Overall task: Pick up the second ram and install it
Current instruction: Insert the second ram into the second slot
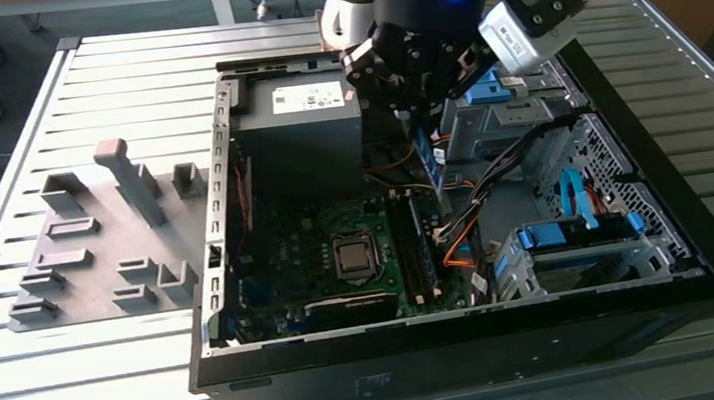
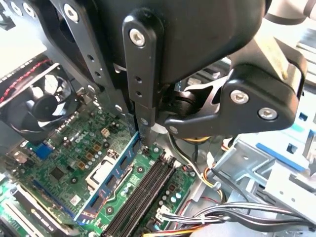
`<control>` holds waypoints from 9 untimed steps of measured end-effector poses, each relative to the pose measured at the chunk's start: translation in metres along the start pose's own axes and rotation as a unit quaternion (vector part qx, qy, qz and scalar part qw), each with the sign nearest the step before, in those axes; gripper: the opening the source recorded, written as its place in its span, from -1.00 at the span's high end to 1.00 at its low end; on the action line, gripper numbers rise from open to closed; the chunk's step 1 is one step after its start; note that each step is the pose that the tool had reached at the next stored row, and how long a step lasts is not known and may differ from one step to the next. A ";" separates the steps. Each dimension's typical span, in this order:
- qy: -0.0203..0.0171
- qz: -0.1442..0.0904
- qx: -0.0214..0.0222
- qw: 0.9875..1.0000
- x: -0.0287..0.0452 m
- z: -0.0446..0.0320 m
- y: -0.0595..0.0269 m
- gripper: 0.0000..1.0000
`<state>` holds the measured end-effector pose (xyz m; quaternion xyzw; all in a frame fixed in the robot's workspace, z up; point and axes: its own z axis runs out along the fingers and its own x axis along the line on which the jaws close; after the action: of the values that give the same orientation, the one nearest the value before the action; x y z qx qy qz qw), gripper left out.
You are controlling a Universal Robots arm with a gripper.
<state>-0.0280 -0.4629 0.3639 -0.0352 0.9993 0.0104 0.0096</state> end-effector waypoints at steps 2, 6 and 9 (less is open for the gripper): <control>0.000 0.003 0.000 1.000 -0.0004 0.0035 -0.0001 0.73; 0.000 0.008 -0.001 1.000 -0.0005 0.0105 -0.0003 0.73; 0.000 0.008 -0.002 1.000 -0.0007 0.0147 -0.0012 0.73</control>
<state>-0.0270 -0.4637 0.3491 -0.0269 0.9995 0.0130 0.0098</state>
